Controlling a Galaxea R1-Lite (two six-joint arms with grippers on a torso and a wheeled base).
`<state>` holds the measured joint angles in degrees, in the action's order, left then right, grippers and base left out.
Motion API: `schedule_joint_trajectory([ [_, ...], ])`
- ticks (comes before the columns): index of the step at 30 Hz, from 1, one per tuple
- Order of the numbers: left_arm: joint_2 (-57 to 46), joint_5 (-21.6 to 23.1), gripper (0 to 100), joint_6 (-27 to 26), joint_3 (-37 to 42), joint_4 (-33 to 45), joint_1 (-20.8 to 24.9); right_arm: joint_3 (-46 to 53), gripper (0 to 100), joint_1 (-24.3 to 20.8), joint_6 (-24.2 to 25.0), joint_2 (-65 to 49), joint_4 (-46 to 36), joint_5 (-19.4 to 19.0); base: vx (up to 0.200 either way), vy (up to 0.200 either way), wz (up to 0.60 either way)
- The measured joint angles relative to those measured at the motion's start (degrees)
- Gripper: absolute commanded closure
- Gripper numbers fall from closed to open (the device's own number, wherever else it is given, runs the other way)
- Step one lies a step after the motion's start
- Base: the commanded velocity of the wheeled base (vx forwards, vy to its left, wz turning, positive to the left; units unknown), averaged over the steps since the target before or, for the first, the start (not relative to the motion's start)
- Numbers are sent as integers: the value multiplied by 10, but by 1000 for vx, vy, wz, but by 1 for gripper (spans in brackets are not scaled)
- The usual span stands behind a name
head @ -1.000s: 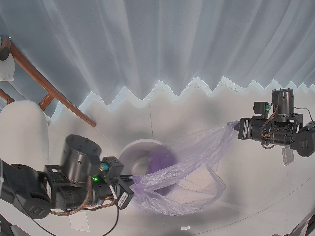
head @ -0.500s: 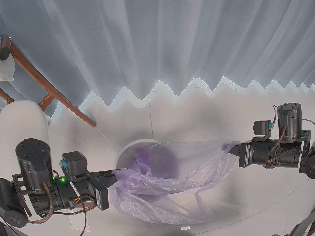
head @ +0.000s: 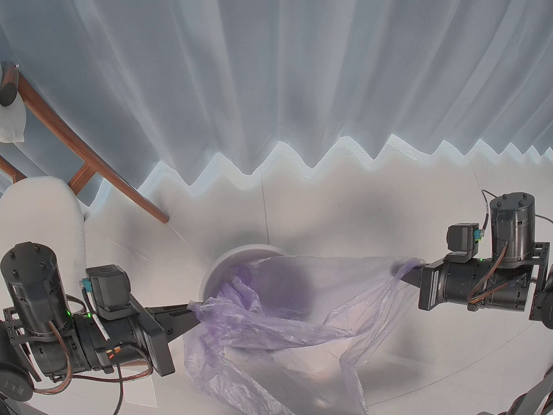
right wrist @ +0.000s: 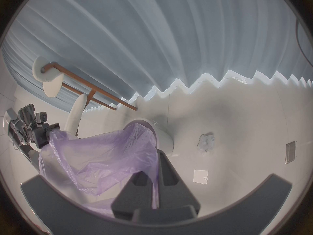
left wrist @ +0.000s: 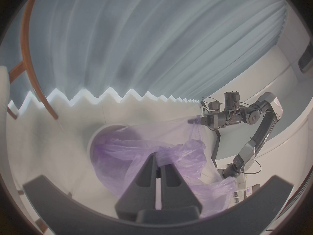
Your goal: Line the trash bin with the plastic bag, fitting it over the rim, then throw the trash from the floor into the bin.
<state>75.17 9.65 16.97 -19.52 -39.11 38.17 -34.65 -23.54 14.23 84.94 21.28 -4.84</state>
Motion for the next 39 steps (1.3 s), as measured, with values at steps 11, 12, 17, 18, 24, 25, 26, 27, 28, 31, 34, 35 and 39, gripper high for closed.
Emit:
schedule_joint_trajectory([
  [11,99,-20,100,14,-78,69,-20,-50,100,38,0,84,31,-10,0,0,0],
  [12,111,-22,100,8,-87,72,-25,-56,100,43,0,94,33,-13,0,0,0],
  [17,181,-26,100,-33,-118,79,-50,-106,100,72,-1,152,38,-22,0,0,0],
  [18,193,-26,100,-38,-122,80,-54,-116,100,76,-1,163,39,-23,0,0,0],
  [24,256,-35,100,-53,-169,80,-72,-182,100,100,-1,230,41,-27,0,0,0],
  [25,264,-37,100,-53,-178,80,-77,-194,100,102,-1,240,41,-28,0,0,0],
  [26,270,-38,100,-54,-186,80,-80,-205,100,103,-1,248,41,-29,0,0,0],
  [27,275,-39,100,-54,-193,80,-84,-213,100,104,0,255,41,-30,0,0,0],
  [28,281,-40,100,-54,-203,80,-90,-226,100,105,0,264,40,-31,0,0,0],
  [31,297,-44,100,-57,-230,80,-106,-260,100,106,0,289,39,-33,0,0,0],
  [34,310,-54,100,-68,-255,80,-120,-295,100,104,0,315,38,-34,0,0,0],
  [35,313,-58,100,-76,-260,81,-124,-306,100,103,0,323,37,-34,0,0,0],
  [39,322,-65,100,-116,-270,82,-140,-350,100,99,-1,351,37,-34,0,0,0],
])
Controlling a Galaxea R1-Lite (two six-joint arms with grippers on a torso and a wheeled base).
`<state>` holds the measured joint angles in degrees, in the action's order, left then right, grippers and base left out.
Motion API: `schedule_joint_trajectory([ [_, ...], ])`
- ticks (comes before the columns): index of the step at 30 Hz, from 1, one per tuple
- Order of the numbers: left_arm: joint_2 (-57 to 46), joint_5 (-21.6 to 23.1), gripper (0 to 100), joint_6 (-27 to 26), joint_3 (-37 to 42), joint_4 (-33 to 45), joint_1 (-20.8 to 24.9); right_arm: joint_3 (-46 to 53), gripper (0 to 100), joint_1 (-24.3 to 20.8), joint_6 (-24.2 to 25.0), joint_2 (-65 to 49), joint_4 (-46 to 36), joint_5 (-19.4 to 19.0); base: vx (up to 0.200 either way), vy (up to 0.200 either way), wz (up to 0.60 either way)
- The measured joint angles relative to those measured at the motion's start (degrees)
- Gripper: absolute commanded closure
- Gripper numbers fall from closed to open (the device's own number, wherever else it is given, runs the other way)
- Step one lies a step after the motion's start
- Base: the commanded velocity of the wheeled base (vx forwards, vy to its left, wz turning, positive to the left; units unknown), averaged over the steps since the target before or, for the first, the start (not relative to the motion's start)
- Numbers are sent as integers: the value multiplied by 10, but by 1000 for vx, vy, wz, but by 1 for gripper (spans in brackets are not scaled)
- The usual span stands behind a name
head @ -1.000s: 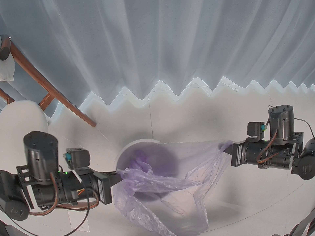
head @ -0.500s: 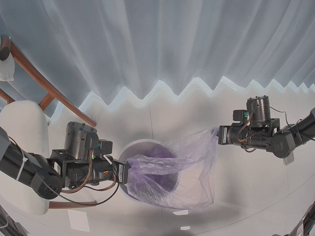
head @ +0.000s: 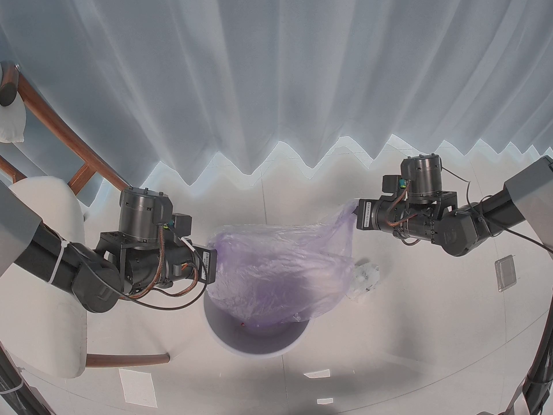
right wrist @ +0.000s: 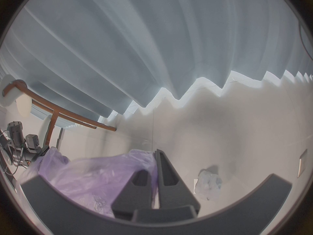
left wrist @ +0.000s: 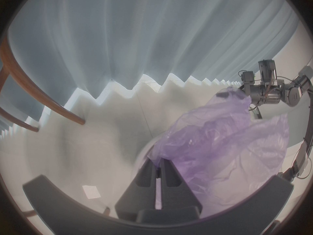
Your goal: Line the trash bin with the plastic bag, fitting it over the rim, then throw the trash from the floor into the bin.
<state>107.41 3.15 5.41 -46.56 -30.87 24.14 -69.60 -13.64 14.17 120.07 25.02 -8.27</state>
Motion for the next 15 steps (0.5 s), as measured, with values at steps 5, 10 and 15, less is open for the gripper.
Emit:
schedule_joint_trajectory([
  [5,4,-3,100,-42,-4,-1,-23,-52,100,-4,0,33,-1,2,0,0,0],
  [10,4,-3,100,-85,4,1,-59,-89,100,-6,-1,62,-1,6,0,0,0],
  [15,3,0,100,-118,35,-1,-87,-103,100,-6,-2,82,0,8,0,0,0],
])
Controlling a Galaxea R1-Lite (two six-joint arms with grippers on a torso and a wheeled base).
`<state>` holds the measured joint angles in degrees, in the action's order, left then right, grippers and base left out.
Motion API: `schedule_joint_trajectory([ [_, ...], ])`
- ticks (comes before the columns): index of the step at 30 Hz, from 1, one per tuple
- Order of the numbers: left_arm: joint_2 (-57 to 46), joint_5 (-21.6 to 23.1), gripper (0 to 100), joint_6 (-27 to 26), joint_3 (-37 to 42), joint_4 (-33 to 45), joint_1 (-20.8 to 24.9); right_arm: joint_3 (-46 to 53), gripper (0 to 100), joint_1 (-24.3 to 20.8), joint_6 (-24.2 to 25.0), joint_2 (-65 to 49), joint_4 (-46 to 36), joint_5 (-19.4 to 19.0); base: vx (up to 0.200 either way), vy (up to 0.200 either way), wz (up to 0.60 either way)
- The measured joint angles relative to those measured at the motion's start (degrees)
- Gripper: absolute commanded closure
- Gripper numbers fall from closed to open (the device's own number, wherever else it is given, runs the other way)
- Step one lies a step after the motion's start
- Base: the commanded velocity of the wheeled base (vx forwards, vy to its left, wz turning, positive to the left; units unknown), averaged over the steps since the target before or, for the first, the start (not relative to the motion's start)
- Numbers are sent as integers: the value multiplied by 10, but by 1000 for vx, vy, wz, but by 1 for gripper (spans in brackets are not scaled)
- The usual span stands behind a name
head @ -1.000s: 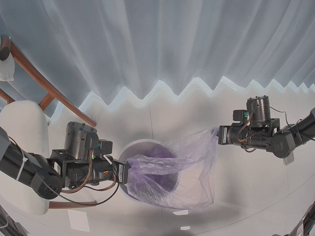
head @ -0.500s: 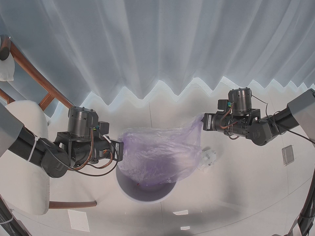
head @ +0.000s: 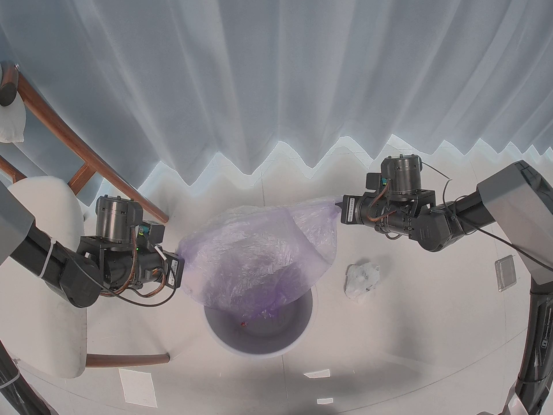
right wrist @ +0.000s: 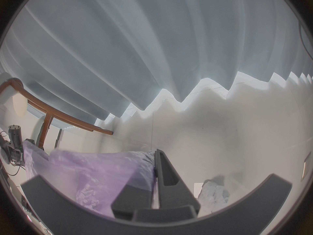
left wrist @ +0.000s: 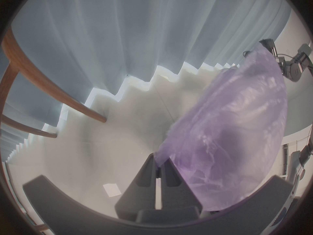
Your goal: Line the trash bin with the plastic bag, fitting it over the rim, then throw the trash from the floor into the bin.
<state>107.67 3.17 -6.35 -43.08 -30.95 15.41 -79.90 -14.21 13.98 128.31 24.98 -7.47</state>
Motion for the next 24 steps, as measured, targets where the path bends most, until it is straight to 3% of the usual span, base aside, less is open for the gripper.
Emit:
schedule_joint_trajectory([
  [13,8,1,100,-18,52,-3,-31,3,100,2,-3,40,5,0,0,0,0],
  [24,47,1,100,-14,17,-24,-35,-43,100,2,-1,75,6,1,0,0,0],
])
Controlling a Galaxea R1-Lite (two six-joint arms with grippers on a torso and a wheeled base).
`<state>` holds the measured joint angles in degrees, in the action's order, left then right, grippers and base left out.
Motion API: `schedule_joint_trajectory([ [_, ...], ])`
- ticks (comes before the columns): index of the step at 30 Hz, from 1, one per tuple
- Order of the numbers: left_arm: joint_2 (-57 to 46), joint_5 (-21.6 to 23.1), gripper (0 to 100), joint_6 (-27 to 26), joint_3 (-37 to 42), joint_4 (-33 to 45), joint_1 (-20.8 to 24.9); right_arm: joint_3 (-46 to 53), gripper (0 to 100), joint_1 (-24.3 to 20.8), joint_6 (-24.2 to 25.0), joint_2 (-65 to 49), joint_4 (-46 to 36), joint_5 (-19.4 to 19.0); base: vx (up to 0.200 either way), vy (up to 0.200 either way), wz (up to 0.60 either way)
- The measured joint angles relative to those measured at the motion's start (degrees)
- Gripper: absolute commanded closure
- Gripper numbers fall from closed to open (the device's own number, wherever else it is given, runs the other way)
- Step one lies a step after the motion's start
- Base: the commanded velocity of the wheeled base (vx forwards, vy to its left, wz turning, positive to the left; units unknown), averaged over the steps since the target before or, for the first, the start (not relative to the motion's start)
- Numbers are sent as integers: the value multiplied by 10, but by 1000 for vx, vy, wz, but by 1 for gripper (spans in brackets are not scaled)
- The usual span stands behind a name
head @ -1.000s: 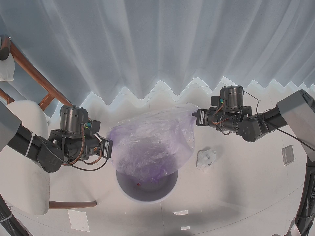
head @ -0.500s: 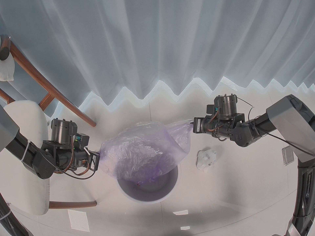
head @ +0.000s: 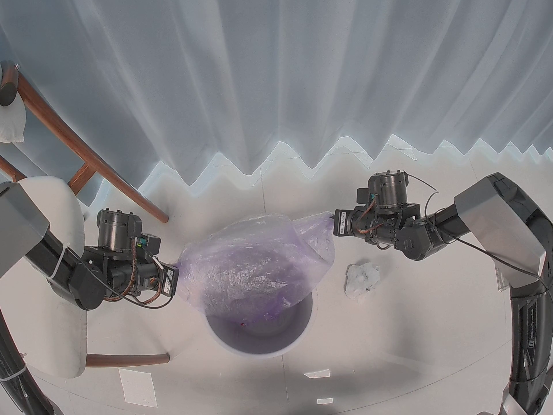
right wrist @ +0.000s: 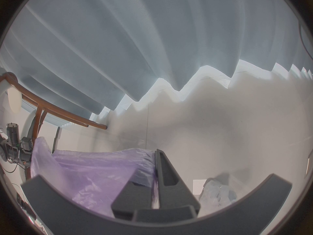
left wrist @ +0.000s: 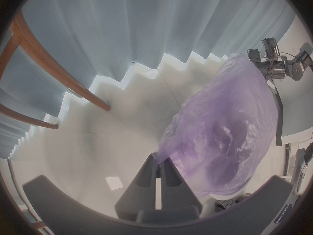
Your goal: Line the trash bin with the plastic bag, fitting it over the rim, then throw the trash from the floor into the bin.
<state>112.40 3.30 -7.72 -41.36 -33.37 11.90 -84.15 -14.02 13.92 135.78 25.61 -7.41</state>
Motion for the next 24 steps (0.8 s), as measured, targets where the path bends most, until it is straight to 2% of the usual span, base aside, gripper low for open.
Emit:
schedule_joint_trajectory([
  [7,22,0,100,-3,-20,0,-5,-29,100,0,0,22,-6,0,0,0,0],
  [19,22,1,100,-4,47,-4,-2,37,100,0,-2,24,7,-1,0,0,0],
  [20,20,2,100,-4,52,-4,-1,49,0,0,-2,21,14,-1,0,0,0],
  [24,6,3,100,-2,73,-4,-1,98,0,1,-1,5,55,0,0,0,0],
])
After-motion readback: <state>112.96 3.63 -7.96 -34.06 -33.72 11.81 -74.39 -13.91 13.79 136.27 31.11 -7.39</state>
